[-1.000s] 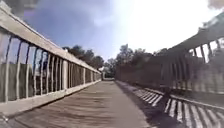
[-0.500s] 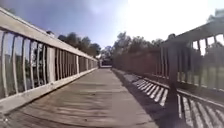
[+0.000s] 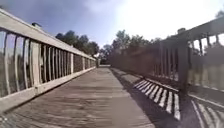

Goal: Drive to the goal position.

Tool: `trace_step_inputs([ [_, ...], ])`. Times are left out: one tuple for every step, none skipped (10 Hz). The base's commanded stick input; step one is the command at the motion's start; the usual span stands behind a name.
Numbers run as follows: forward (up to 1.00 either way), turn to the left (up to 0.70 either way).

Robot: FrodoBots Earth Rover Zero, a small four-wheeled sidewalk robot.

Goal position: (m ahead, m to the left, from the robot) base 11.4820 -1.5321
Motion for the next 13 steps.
trace_step_inputs([
  [0.7,0.0],
  [0.7,0.0],
  [0.7,0.0],
  [0.7,0.0],
  [0.7,0.0],
  [0.7,0.0],
  [0.7,0.0],
  [0.7,0.0],
  [0.7,0.0],
  [0.7,0.0],
  [0.7,0.0],
  [0.7,0.0],
  [0.7,0.0],
])
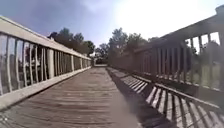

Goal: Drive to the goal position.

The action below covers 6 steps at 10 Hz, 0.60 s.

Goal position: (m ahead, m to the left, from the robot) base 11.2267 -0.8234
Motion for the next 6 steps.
trace_step_inputs([
  [0.7,0.09],
  [0.7,0.35],
  [0.7,0.35],
  [0.7,0.35],
  [0.7,0.35],
  [0.7,0.35],
])
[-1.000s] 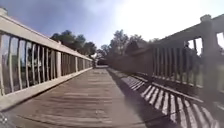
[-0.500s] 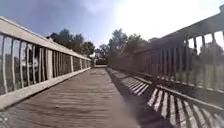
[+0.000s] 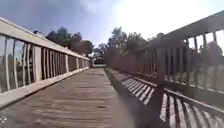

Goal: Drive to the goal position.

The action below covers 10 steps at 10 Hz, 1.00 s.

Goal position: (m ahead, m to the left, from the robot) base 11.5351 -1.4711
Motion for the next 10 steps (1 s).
trace_step_inputs([
  [0.7,0.35],
  [0.7,0.06],
  [0.7,0.0],
  [0.7,0.0],
  [0.7,0.0],
  [0.7,0.0],
  [0.7,0.0],
  [0.7,0.0],
  [0.7,0.0],
  [0.7,0.0],
])
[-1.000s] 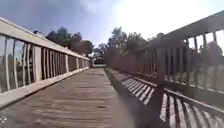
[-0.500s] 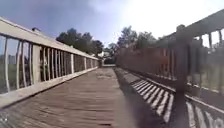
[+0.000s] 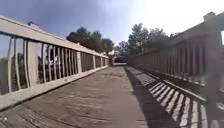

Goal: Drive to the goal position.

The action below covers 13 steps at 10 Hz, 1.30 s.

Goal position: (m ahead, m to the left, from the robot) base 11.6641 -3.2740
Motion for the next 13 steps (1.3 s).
trace_step_inputs([
  [0.7,0.0],
  [0.7,0.0],
  [0.7,0.0],
  [0.7,0.0],
  [0.7,0.0],
  [0.7,0.0],
  [0.7,0.0],
  [0.7,0.0],
  [0.7,0.0],
  [0.7,0.0],
  [0.7,0.0],
  [0.7,0.0],
  [0.7,0.0],
])
